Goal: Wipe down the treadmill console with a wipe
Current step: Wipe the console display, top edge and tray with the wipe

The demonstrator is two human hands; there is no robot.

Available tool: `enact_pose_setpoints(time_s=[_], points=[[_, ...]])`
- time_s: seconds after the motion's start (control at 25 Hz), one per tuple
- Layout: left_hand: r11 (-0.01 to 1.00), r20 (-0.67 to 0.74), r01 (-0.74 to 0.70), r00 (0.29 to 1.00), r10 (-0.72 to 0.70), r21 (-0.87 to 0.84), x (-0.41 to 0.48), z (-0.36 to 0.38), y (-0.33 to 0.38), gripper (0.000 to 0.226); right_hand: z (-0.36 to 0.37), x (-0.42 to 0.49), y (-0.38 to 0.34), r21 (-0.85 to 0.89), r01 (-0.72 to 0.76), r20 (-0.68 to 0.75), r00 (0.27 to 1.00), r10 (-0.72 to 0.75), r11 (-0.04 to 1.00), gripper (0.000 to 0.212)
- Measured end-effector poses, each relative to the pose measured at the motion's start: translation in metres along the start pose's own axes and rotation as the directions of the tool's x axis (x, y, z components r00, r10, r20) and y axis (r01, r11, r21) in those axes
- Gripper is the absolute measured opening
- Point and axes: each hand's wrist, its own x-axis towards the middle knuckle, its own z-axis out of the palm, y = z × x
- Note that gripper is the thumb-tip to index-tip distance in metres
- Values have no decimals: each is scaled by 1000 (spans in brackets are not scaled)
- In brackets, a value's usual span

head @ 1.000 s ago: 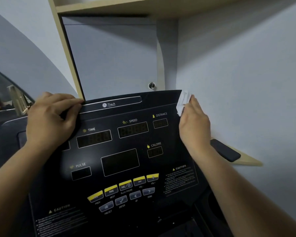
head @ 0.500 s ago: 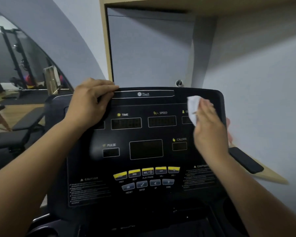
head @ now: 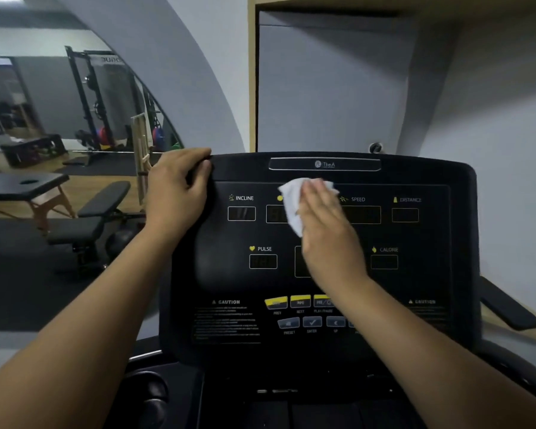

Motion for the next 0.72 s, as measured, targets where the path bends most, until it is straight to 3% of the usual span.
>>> enact_pose_setpoints(time_s=[0.08,0.16,0.28,0.4,0.6,0.72], points=[[1000,-2,-12,1000,12,-4,-1,-1,-2,29,-2,0,2,-46,127,66,990,-124,991,60],[1000,-15,-17,1000,17,-12,-3,1,1,30,-12,-10,28,-129,117,92,990,-106,985,56],[1000,-41,9,999,-10,-26,-3,4,1,32,-20,-32,53,-174,-87,10,996,90,981,50],[1000,-39,-3,999,2,-30,-2,5,1,32,-5,-23,22,-4,-290,-149,947,286,957,39],[999,-30,-13,999,12,-32,-4,4,0,33,33,9,-63,124,63,-169,985,-42,990,46],[1000,-8,-23,1000,23,-15,-5,4,1,35,32,18,-79,138,179,-106,981,-165,974,42]])
